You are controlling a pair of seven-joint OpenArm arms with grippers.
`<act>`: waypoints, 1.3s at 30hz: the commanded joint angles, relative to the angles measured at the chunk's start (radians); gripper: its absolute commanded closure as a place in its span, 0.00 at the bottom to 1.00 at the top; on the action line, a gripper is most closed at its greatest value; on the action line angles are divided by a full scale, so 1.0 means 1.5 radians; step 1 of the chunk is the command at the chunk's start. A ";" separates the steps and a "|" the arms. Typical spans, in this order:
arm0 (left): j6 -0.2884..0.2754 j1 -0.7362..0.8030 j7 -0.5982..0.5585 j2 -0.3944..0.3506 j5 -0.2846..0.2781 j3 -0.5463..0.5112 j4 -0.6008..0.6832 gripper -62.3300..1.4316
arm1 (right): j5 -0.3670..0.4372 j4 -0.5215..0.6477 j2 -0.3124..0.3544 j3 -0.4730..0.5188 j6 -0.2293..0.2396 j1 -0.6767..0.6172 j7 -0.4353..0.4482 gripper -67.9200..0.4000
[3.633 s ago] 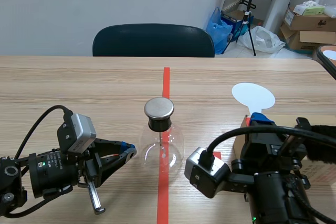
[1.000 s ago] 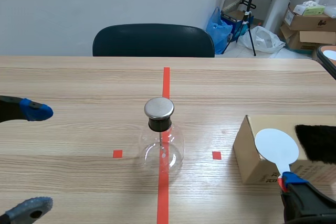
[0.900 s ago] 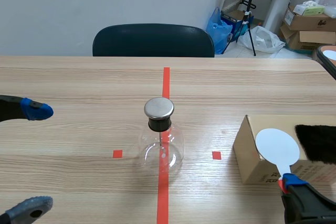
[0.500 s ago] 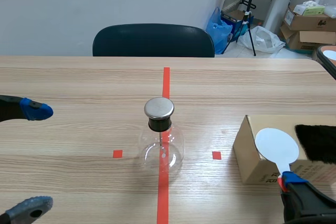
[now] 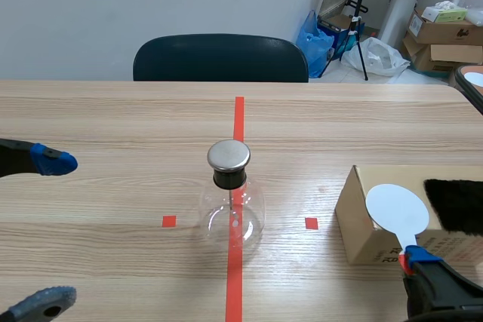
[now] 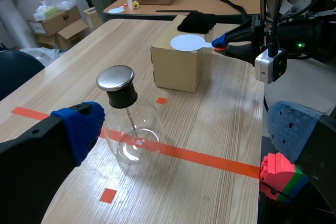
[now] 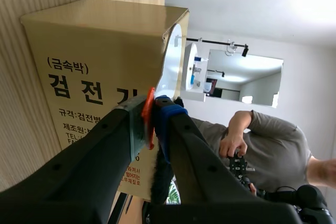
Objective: Do the electroscope experiment
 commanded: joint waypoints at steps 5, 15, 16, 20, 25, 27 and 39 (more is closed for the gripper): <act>-0.001 -0.002 -0.010 -0.001 -0.009 -0.003 0.003 0.00 | 0.000 0.011 0.006 0.007 -0.037 0.008 -0.005 0.69; -0.001 -0.002 -0.010 -0.001 -0.009 -0.003 0.003 0.00 | 0.000 0.011 0.005 0.007 -0.037 0.007 -0.008 0.13; -0.001 -0.002 -0.010 -0.001 -0.009 -0.003 0.003 0.00 | 0.000 0.011 0.005 0.007 -0.037 0.007 -0.008 0.09; -0.001 -0.002 -0.010 -0.001 -0.009 -0.003 0.003 0.00 | 0.000 0.011 0.005 0.007 -0.037 0.007 -0.008 0.00; -0.001 -0.002 -0.010 -0.001 -0.009 -0.003 0.003 0.00 | 0.000 0.011 0.005 0.007 -0.037 0.007 -0.008 0.00; -0.001 -0.001 -0.010 -0.001 -0.010 -0.003 0.003 0.00 | 0.000 0.011 0.005 0.007 -0.037 0.007 -0.008 0.00; -0.001 -0.001 -0.010 -0.001 -0.010 -0.003 0.003 0.00 | 0.001 0.011 0.005 0.007 -0.037 0.007 -0.008 0.00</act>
